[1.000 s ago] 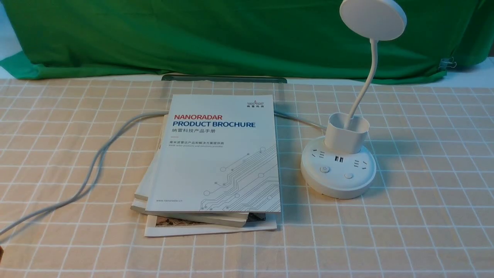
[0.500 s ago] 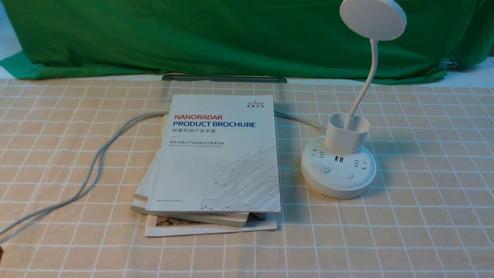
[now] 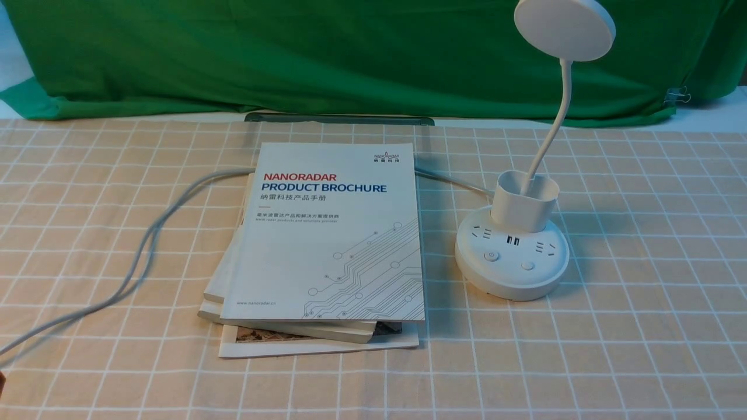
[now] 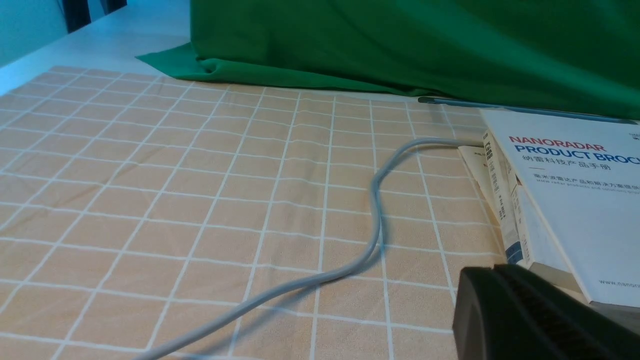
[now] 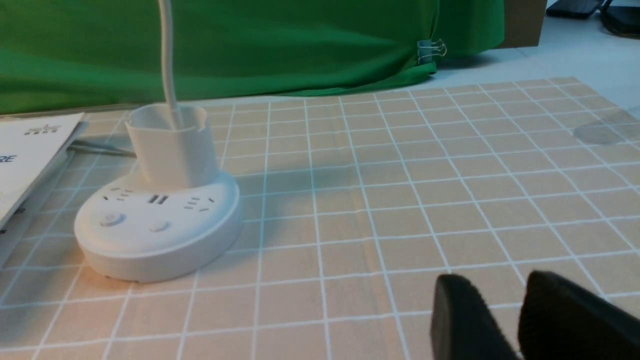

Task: Turn on the table lamp on the light coffee tablecloth with your hand.
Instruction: 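Press the button on the base of the white desk lamp with the right gripper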

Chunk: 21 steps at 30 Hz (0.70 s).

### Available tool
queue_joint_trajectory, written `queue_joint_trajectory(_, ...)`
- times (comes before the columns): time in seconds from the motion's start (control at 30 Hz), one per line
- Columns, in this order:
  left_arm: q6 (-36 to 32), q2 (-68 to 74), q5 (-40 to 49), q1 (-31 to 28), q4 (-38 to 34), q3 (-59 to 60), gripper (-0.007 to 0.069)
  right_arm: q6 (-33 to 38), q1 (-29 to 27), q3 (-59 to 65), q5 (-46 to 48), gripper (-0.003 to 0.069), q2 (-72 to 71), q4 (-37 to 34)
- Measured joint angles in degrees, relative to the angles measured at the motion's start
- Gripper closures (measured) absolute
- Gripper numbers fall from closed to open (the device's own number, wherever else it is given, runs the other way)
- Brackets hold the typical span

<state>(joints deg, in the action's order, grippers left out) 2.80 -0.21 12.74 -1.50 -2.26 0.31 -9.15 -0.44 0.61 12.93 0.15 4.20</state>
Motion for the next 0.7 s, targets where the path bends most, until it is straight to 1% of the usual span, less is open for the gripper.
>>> queue_joint_trajectory(0.37,0.00,0.00,-0.14,0.00,0.00,0.00,0.0603,-0.44,0.00,0.00,0.00,0.0419,0.00,0.00)
queue_joint_trajectory(0.53,0.00,0.00,-0.14,0.00,0.06,0.00,0.0603,-4.96,0.00,0.00,0.00,0.0419,0.00,0.00)
queue_joint_trajectory(0.7,0.00,0.00,-0.14,0.00,0.41,0.00,0.0603,-6.57,0.00,0.00,0.00,0.0419,0.00,0.00)
